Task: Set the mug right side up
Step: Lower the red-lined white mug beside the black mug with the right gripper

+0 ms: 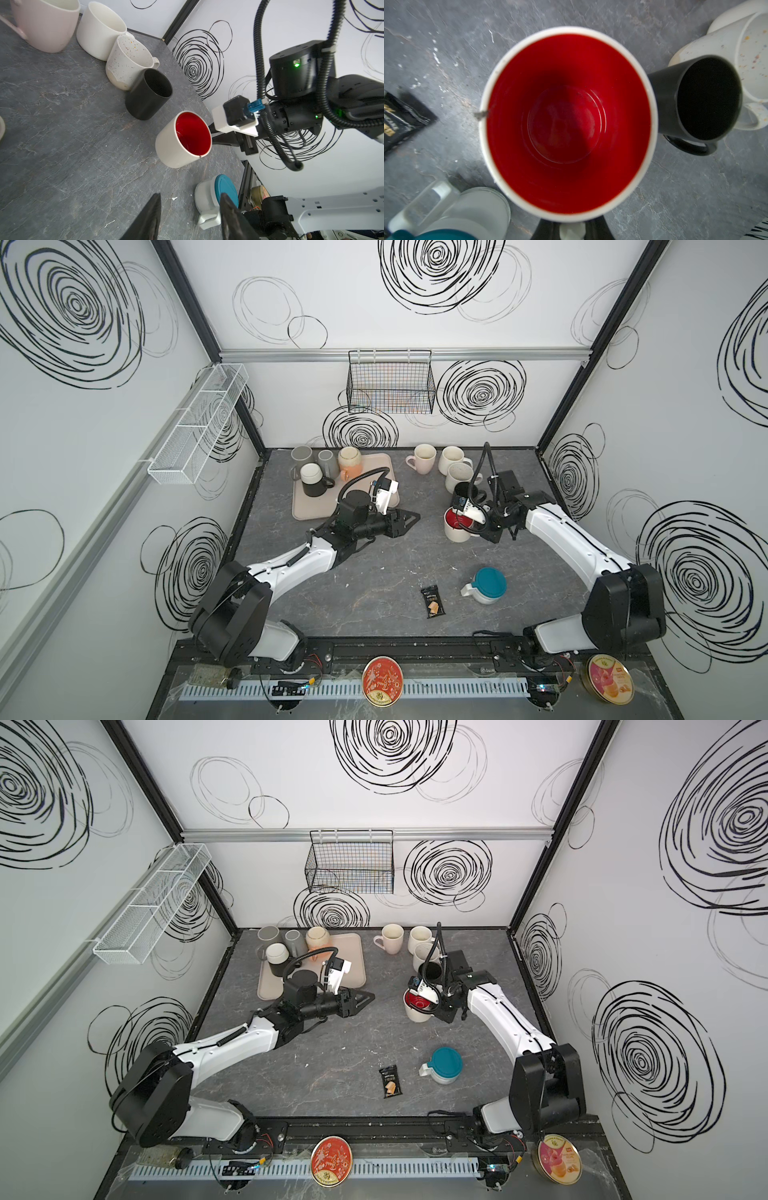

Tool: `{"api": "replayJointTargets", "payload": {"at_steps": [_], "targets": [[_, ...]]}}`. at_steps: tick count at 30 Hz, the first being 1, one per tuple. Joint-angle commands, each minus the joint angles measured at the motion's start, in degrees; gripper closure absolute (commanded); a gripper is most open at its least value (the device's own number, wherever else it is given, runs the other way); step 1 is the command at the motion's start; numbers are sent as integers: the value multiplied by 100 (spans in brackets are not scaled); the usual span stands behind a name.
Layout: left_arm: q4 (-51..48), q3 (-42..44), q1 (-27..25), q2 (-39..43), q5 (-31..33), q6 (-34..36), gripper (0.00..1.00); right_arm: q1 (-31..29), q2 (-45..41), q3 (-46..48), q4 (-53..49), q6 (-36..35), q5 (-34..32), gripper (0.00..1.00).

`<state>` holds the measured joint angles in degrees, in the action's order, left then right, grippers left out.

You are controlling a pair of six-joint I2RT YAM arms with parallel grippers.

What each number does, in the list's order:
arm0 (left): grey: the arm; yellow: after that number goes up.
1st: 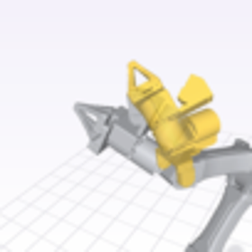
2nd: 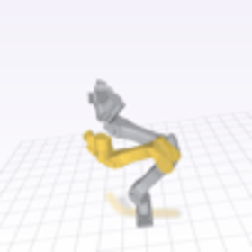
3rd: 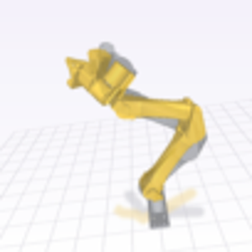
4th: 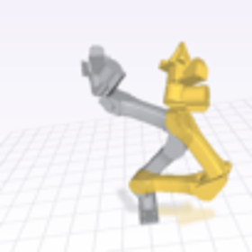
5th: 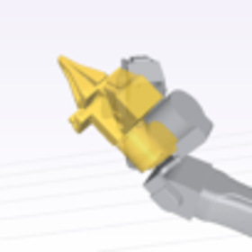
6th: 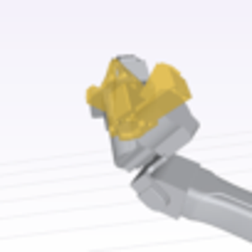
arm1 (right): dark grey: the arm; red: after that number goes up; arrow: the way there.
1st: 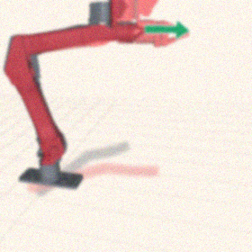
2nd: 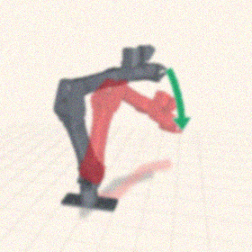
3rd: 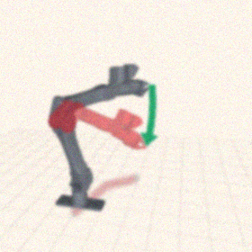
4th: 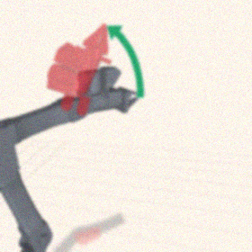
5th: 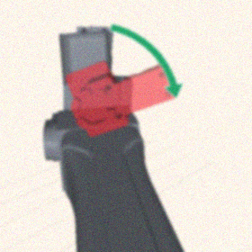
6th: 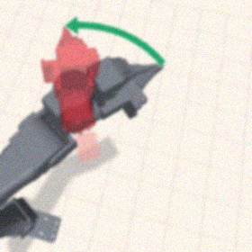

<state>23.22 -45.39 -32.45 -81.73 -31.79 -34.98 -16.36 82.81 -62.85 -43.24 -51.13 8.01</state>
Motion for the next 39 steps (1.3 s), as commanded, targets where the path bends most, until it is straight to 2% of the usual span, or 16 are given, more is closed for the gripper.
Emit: {"api": "replayJointTargets", "payload": {"at_steps": [1,10,15,26,32,36,38,39], "targets": [[378,21,-98,-77,85,-35,51,107,-4,132,383,-452,-218,100],[367,12,-244,-246,278,-106,52,590,440,123,504,-950,-449,100],[343,-38,-288,-349,318,-149,52,864,588,54,749,-970,-143,100],[84,-391,-460,-543,463,-105,52,924,964,-62,1005,-1113,392,100],[25,-538,-560,-690,498,-114,52,994,1066,175,1374,-1266,29,99],[-83,-642,-587,-737,524,-64,52,999,1154,161,1471,-1378,-109,82],[-148,-680,-596,-747,557,-27,52,988,1180,130,1519,-1373,-89,68],[-174,-685,-604,-739,568,-19,52,980,1185,130,1554,-1373,-119,65]]}}
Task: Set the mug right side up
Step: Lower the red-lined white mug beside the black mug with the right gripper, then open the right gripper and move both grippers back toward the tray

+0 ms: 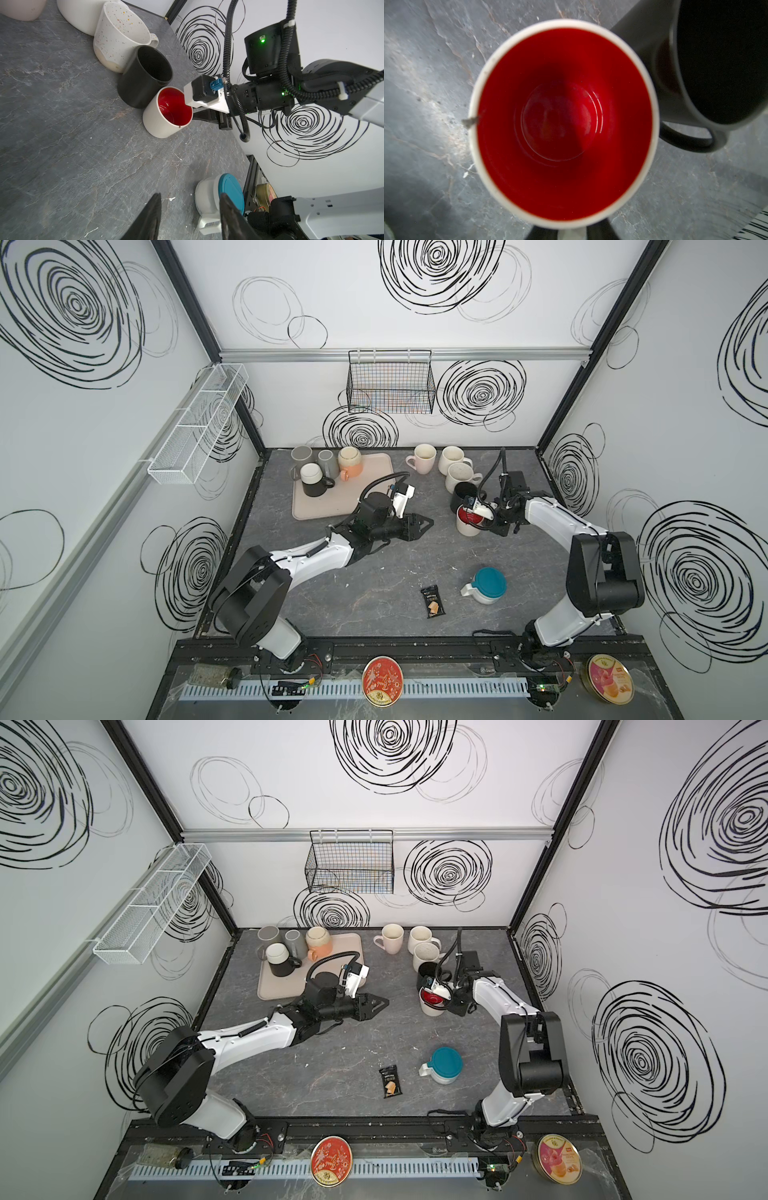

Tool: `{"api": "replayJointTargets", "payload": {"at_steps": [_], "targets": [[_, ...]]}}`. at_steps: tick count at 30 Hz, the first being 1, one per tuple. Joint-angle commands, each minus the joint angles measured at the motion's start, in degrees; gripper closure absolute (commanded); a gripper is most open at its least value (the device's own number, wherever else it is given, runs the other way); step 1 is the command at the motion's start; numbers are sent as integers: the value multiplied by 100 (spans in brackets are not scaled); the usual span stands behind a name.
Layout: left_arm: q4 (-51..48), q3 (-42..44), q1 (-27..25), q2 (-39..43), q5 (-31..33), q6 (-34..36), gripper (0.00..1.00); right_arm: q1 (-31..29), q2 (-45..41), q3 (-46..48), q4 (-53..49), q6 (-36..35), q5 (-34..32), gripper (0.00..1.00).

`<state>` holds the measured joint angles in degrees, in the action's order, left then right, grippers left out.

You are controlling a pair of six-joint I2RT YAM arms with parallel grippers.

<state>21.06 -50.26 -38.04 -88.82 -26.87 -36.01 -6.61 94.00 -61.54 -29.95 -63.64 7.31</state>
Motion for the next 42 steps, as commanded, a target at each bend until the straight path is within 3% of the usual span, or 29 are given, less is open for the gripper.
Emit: {"api": "replayJointTargets", "payload": {"at_steps": [1,3,5,6,21,31,42], "targets": [[30,-203,-53,-24,90,94,52,-3,80,10,268,-131,-120,65],[0,-195,-71,2,118,103,51,-41,73,27,371,-152,-354,62],[66,-141,-96,22,102,0,51,-42,-30,159,593,-176,-446,45],[131,-111,-118,30,66,-43,51,-42,-73,216,675,-175,-485,45],[58,-410,-221,-212,68,50,51,38,-333,420,1616,-214,-1067,47],[-91,-414,-240,-90,116,137,51,17,-159,216,1422,-14,-1020,48],[-1202,-864,284,130,85,743,50,46,-1320,506,1498,591,-857,47]]}}
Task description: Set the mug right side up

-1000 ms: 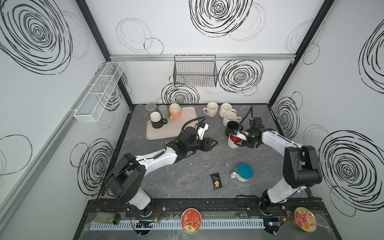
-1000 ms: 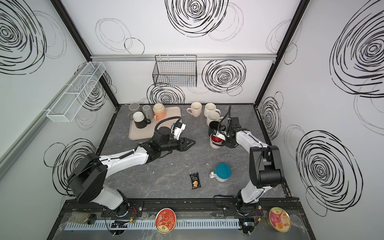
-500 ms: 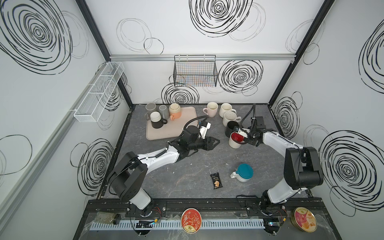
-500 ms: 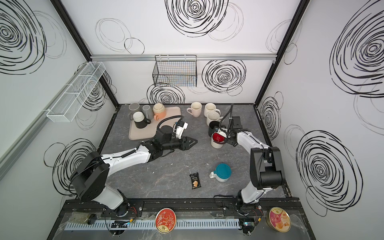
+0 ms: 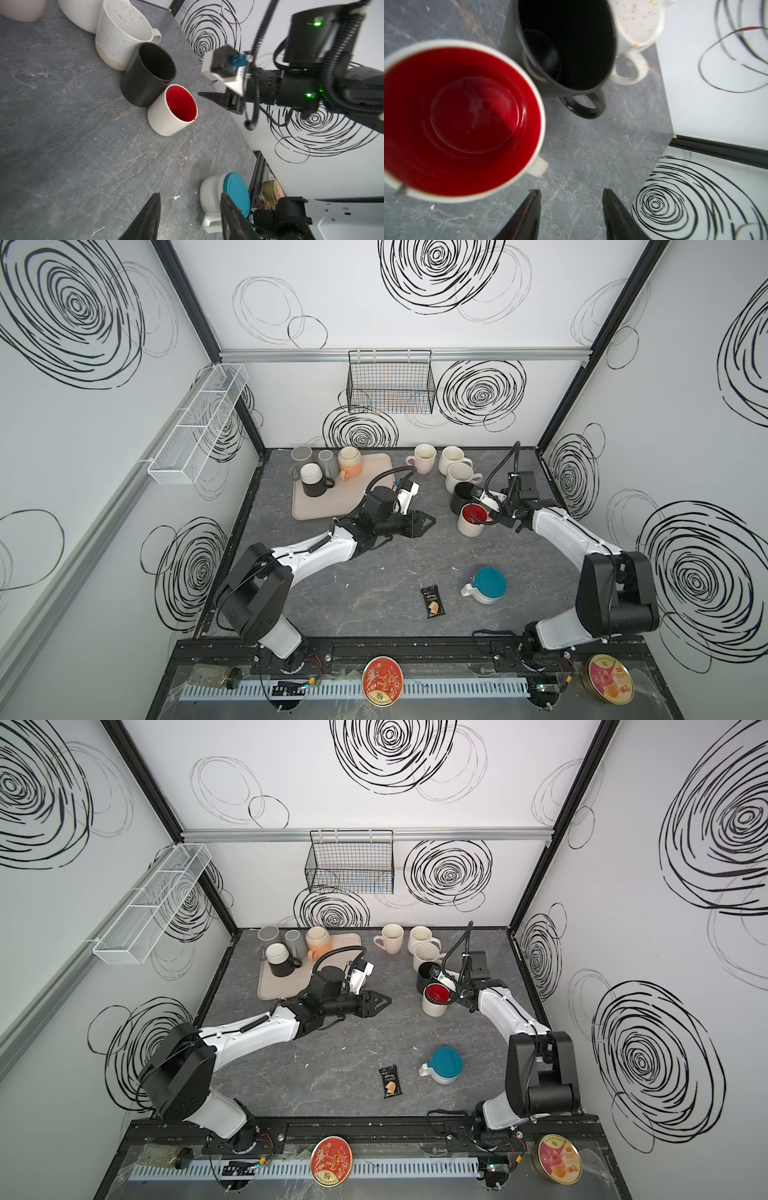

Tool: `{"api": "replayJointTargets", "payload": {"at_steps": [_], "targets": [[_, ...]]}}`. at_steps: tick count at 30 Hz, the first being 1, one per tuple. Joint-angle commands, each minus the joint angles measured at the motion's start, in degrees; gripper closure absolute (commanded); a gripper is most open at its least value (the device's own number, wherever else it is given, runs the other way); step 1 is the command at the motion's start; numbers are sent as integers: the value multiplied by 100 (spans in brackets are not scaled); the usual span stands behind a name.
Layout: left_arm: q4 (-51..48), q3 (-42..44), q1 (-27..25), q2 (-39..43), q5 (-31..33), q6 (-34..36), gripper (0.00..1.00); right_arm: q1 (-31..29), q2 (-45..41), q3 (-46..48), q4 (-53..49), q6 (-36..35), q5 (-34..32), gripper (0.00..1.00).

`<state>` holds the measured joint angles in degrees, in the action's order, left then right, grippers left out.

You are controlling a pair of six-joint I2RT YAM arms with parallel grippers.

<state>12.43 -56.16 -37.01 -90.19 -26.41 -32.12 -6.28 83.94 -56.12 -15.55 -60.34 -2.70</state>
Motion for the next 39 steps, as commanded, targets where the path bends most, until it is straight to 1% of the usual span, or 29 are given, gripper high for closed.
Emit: {"api": "replayJointTargets", "payload": {"at_steps": [1,3,6,7,8,9,12,15,16,18,21,23,25,27,29,31,33,34,36,39], "targets": [[-537,-327,260,318,184,392,50,13,-409,-69,35,359,171,47],[-909,-425,442,398,406,470,49,15,-574,-155,17,575,286,46],[-1310,-466,802,572,589,571,48,2,-838,-208,89,744,679,46],[-1440,-461,950,645,675,595,47,-21,-945,-170,244,798,864,45],[-1549,-451,1079,726,784,608,47,-78,-1049,-125,381,892,960,42],[-1678,-429,1233,825,975,610,46,-186,-1157,-94,553,1024,1002,40],[-1992,-309,1809,1121,1659,505,45,-501,-1305,-74,1007,1772,1113,44],[-2310,-276,2392,1365,2213,524,45,-812,-1158,-329,1121,2577,1306,45],[-2454,-327,2558,1417,2404,605,44,-948,-1063,-428,1128,2721,1320,45],[-2661,-422,2854,1489,2645,757,43,-1221,-862,-541,1290,2994,1307,45],[-2734,-513,3287,1507,2825,977,40,-1689,-511,-751,1551,3566,1255,47],[-2771,-609,3567,1425,2822,989,40,-1982,-273,-865,1809,4043,1149,47],[-2884,-763,3759,1234,2886,955,40,-2223,58,-1064,1922,4632,810,43],[-3167,-998,3836,987,3127,829,41,-2306,461,-1464,1630,5228,702,42],[-3345,-1184,3844,712,3260,688,43,-2351,931,-2028,1100,5723,790,42],[-3434,-1349,3842,393,3298,518,46,-2393,1427,-2576,628,5862,1213,44],[-3541,-1573,3842,65,3483,410,47,-2489,1781,-2873,476,5991,1333,44],[-3607,-1728,3850,-123,3593,382,47,-2574,1913,-2933,503,6045,1272,45],[-3719,-2068,3891,-482,3796,386,45,-2744,2112,-2975,590,6082,1301,45],[-3747,-2671,3997,-1075,3730,474,41,-2940,2391,-3088,614,6241,1518,46]]}}
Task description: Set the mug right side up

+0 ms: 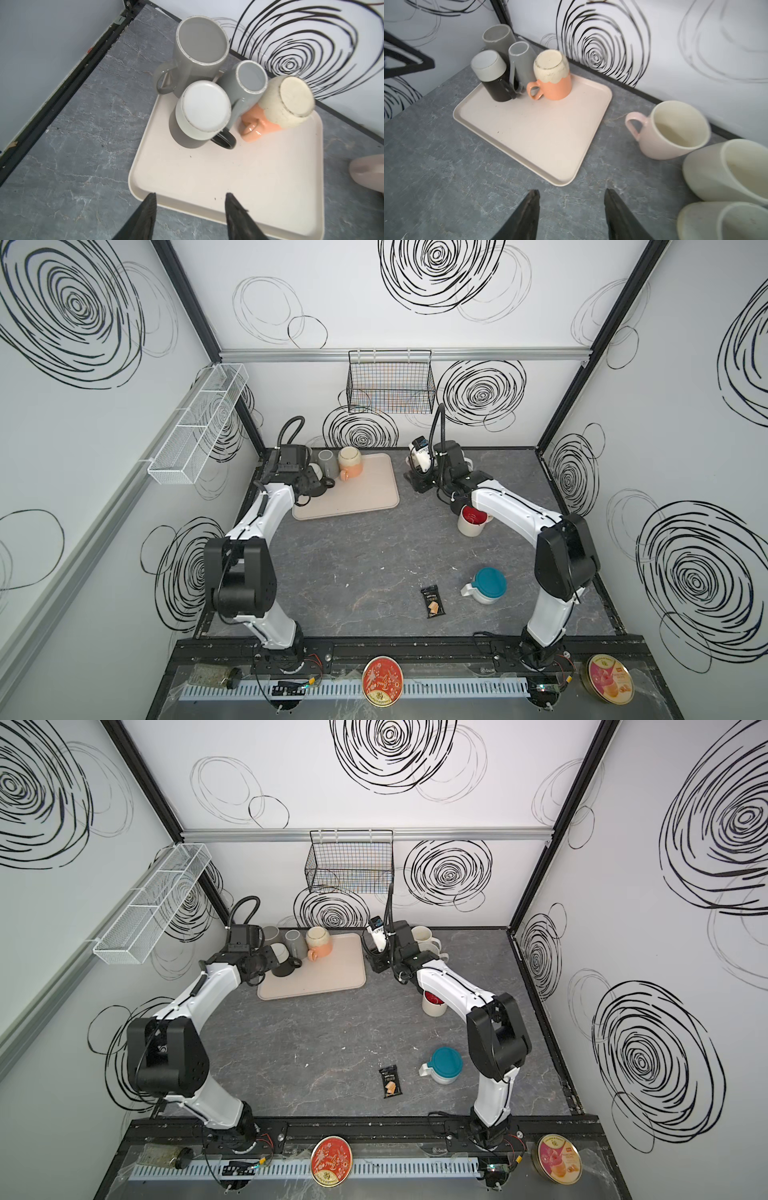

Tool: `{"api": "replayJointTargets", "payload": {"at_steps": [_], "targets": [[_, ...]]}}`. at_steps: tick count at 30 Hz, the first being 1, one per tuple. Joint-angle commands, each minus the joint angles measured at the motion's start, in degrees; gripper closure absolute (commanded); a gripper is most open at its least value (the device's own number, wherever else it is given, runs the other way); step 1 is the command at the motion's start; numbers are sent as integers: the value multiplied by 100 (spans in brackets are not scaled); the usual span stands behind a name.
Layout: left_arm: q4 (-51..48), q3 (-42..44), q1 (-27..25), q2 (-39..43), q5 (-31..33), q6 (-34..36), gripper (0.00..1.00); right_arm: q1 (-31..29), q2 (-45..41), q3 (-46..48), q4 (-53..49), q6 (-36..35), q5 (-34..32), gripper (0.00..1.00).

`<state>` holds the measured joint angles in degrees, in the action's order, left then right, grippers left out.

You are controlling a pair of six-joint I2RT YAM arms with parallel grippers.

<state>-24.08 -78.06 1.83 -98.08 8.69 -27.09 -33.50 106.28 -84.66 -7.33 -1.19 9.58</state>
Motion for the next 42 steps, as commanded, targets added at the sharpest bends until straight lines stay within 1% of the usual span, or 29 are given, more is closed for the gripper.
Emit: {"api": "replayJointTargets", "payload": {"at_steps": [1,5,8,10,12,15,19,23,29,35,42], "targets": [[-90,-703,140,-493,147,27,40,-272,273,-328,-270,395,386,47],[-102,-1501,161,-1208,49,256,36,-461,682,-677,-571,541,634,48],[-306,-2211,140,-1711,-60,471,36,-582,900,-814,-689,530,741,49],[-585,-2705,-33,-1956,-85,622,38,-605,992,-832,-706,541,811,50],[-590,-2894,-340,-2078,10,943,40,-607,1055,-841,-686,575,880,50],[-447,-2925,-663,-2246,-123,1192,43,-586,1118,-906,-672,591,907,50],[-202,-2775,-745,-2481,-741,1166,46,-579,1062,-945,-633,626,863,52],[-86,-2689,-806,-2666,-1006,1264,47,-570,851,-650,-354,654,785,52],[-35,-2670,-803,-2794,-911,1506,48,-496,645,-294,-59,880,755,51],[189,-2661,-763,-2952,-989,1735,49,-408,422,-15,206,961,685,51],[557,-2628,-771,-3153,-823,1777,51,-294,341,123,329,1122,700,51]]}}
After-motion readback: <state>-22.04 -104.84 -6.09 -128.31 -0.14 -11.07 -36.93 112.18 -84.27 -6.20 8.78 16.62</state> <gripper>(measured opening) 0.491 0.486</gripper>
